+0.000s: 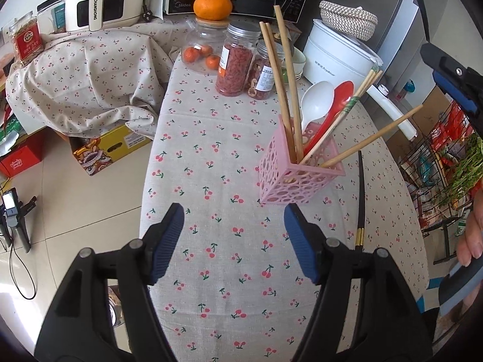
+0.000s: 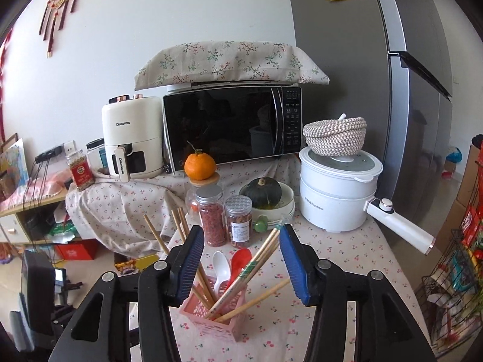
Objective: Organize utensils
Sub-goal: 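Lower the white spoon into the pink basket with the right tool and open, then grasp one black chopstick with the left tool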
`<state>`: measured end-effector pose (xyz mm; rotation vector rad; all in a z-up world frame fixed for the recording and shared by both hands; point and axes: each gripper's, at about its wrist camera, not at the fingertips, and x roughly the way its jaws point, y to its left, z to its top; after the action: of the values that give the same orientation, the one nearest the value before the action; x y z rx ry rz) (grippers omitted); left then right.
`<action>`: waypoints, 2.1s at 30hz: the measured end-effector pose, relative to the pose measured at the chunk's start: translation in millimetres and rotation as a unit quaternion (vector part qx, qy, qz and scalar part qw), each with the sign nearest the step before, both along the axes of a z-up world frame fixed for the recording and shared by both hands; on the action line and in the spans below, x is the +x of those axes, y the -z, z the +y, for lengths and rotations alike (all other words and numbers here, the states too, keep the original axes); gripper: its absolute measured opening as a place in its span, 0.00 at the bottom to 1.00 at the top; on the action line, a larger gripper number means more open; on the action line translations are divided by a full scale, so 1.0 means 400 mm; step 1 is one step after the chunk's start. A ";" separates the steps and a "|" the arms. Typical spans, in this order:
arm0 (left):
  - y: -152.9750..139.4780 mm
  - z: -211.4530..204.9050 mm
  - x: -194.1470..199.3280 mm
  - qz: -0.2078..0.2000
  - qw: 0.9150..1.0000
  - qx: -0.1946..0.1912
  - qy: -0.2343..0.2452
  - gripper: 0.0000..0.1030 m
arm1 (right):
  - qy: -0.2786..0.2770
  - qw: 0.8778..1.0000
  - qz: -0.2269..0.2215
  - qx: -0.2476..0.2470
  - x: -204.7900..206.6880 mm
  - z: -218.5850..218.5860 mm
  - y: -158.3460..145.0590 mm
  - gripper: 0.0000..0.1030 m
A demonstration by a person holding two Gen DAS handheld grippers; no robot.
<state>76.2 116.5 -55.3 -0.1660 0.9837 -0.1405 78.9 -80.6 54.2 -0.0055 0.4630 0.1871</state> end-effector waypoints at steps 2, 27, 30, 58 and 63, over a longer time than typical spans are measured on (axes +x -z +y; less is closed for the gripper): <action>0.001 -0.014 -0.003 -0.002 1.000 0.002 0.002 0.75 | 0.007 1.000 0.006 -0.002 -0.021 -0.041 -0.014 0.62; 0.087 -0.328 -0.029 0.032 0.990 0.090 0.101 0.82 | 0.082 0.974 0.212 0.020 -0.038 -0.413 0.221 0.91; 0.111 -0.375 -0.022 0.063 0.988 0.066 0.125 0.82 | 0.104 0.964 0.243 0.041 -0.030 -0.461 0.247 0.91; 0.222 -0.676 0.300 0.117 0.983 0.039 0.135 0.12 | 0.155 0.918 0.329 0.162 0.023 -0.654 0.332 0.91; 0.223 -0.688 0.306 0.126 0.983 0.017 0.133 0.12 | 0.153 0.915 0.329 0.176 0.023 -0.661 0.330 0.91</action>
<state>198.7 -158.6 -144.3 -0.0199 1.2578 -0.3551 88.3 -345.1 -77.6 0.4960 1.0888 -0.0481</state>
